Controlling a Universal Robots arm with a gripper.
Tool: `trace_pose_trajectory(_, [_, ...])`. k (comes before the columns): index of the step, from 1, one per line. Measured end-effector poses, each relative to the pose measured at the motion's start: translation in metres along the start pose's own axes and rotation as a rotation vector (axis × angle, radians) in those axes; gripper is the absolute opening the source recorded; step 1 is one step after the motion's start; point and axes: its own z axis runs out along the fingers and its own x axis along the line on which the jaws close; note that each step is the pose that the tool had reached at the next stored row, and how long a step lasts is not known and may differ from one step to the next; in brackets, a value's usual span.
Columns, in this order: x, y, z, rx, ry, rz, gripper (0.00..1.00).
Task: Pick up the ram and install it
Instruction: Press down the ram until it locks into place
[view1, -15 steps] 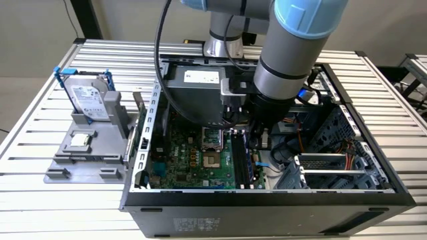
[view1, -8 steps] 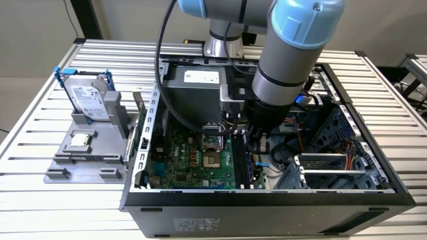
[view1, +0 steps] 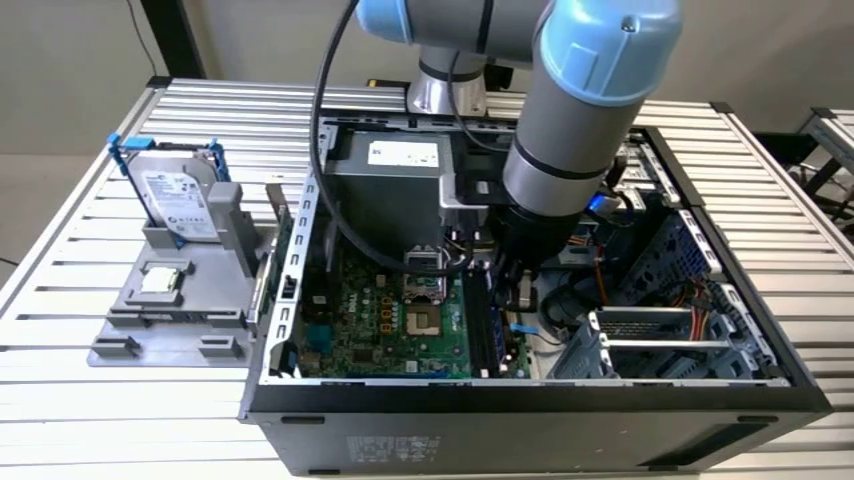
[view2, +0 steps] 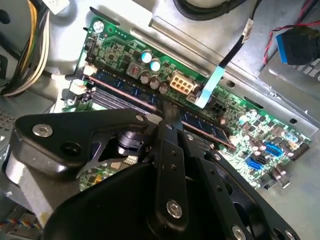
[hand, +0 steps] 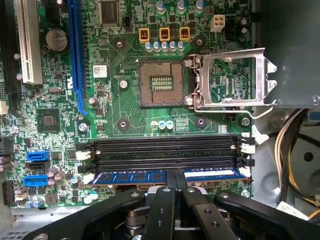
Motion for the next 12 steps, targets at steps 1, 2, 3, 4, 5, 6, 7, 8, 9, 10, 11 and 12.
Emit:
trace_pose_trajectory(1, [-0.0003,0.0001,-0.0037,0.0003,-0.0018,0.000,0.00])
trace_pose_trajectory(2, [-0.0001,0.0002,-0.0091,-0.0001,-0.0001,0.000,0.00])
trace_pose_trajectory(3, [0.0001,0.0004,-0.0137,-0.0002,0.0007,0.000,0.00])
trace_pose_trajectory(4, [-0.0001,0.0005,-0.0182,-0.0002,0.0002,0.000,0.00])
trace_pose_trajectory(5, [-0.0001,0.0006,-0.0229,-0.0002,0.0005,0.000,0.00])
trace_pose_trajectory(6, [-0.0002,0.0007,-0.0275,-0.0002,0.0003,0.000,0.00])
trace_pose_trajectory(7, [-0.0003,0.0007,-0.0318,-0.0002,0.0003,0.000,0.00])
trace_pose_trajectory(8, [-0.0003,0.0008,-0.0366,-0.0002,0.0004,0.000,0.00])
trace_pose_trajectory(9, [-0.0004,0.0009,-0.0408,-0.0002,0.0003,0.000,0.00])
trace_pose_trajectory(10, [-0.0004,0.0010,-0.0456,-0.0002,0.0007,0.000,0.00])
trace_pose_trajectory(11, [-0.0005,0.0011,-0.0500,-0.0002,0.0005,0.000,0.00])
trace_pose_trajectory(12, [-0.0006,0.0012,-0.0545,-0.0002,0.0004,0.000,0.00])
